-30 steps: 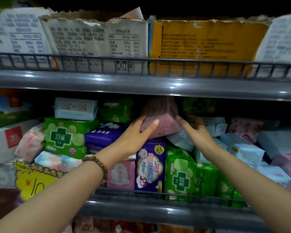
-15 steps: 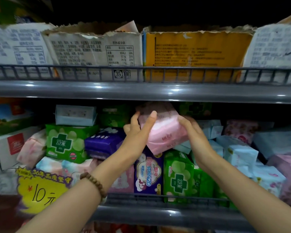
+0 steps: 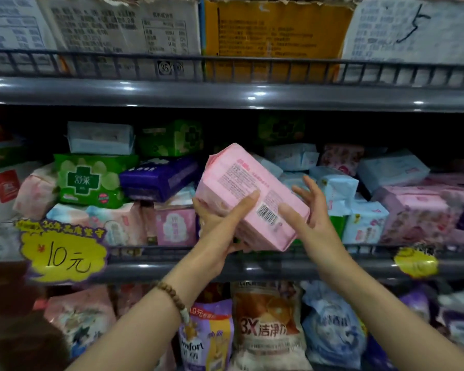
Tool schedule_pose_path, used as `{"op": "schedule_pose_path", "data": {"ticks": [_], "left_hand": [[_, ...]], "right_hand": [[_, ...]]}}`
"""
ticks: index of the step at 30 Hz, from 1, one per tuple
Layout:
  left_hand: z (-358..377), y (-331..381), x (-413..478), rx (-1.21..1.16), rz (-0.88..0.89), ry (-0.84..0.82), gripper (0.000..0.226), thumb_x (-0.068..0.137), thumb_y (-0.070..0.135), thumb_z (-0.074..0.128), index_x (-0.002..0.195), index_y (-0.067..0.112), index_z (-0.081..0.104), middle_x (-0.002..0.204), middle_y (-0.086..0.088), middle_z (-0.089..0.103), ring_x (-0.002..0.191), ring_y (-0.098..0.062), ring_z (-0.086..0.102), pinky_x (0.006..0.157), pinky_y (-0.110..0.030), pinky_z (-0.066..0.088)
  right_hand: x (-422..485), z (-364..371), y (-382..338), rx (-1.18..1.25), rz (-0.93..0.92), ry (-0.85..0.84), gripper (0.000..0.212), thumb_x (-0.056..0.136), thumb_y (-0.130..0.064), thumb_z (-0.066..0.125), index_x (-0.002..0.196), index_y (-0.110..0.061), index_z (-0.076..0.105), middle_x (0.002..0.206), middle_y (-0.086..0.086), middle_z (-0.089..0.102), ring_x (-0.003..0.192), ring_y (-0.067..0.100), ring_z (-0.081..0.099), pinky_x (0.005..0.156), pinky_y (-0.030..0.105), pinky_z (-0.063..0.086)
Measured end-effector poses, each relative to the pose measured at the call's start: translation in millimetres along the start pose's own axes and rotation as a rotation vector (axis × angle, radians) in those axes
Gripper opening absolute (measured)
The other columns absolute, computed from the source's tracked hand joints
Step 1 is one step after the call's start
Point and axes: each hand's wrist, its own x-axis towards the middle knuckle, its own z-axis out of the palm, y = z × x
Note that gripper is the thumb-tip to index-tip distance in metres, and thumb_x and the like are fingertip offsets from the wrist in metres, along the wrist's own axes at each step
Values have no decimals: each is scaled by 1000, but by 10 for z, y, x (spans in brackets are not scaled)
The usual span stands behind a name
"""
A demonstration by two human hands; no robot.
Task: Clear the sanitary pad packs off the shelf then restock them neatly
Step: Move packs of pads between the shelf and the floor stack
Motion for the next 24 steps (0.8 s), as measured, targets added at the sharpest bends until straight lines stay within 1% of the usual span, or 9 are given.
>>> {"op": "schedule_pose_path", "data": {"ticks": [2,4,6,7,10,14,18,21,24], "left_hand": [[68,-144,-42,-2,18,-17,127,45,48,87,140,47,2,126,1,59,107,-21,63,77,-49,57],[147,-279,-79,46,55,-35,124,56,39,83,142,44,-6,125,3,60,105,-16,64,72,-39,60],[213,-390,-102,124,76,-59,125,60,34,82,142,45,-12,125,6,57,105,-13,62,68,-31,60],[233,-425,-108,163,69,-82,129,55,41,84,143,45,-10,129,5,55,108,-13,61,70,-32,60],[249,-471,-115,319,-42,-266,117,43,73,76,139,45,14,140,6,46,113,-16,56,78,-39,58],[282,-644,-105,286,-323,-530,97,59,93,36,137,36,44,131,1,58,113,-25,60,88,-48,54],[500,-1112,-92,348,-537,-597,85,62,85,30,123,33,58,115,4,69,107,-19,64,93,-44,51],[666,-1610,-155,496,-579,-554,61,79,72,41,114,26,61,100,5,72,87,-11,68,74,-31,55],[729,-2253,-220,548,-627,-477,41,85,57,54,106,22,60,96,2,72,81,-13,69,66,-31,55]], "right_hand": [[-99,-55,10,201,284,-29,88,69,-78,56,144,-33,37,130,-8,60,114,11,60,103,39,42],[-196,-170,8,407,489,-130,69,81,-76,34,129,-33,57,120,3,68,114,25,62,102,50,40],[-278,-309,40,515,584,-139,68,83,-75,26,124,-32,61,118,7,69,114,28,62,105,56,36],[-314,-388,66,542,601,-126,69,83,-76,25,124,-32,60,119,8,68,114,29,62,106,57,34],[-436,-664,198,582,577,-13,70,86,-74,26,126,-27,60,121,9,67,114,30,61,104,53,38],[-676,-1120,428,560,454,188,63,90,-62,35,132,-21,55,127,7,64,119,27,59,102,53,42],[-926,-1460,841,375,503,269,55,89,-53,50,132,-18,54,126,8,64,114,25,62,94,43,52],[-1184,-1690,1285,253,604,350,75,72,-51,75,134,-17,48,127,9,62,105,26,67,79,40,58],[-1465,-1808,1654,148,654,331,20,93,-21,58,113,-17,59,102,3,70,79,13,71,58,29,57]]}}
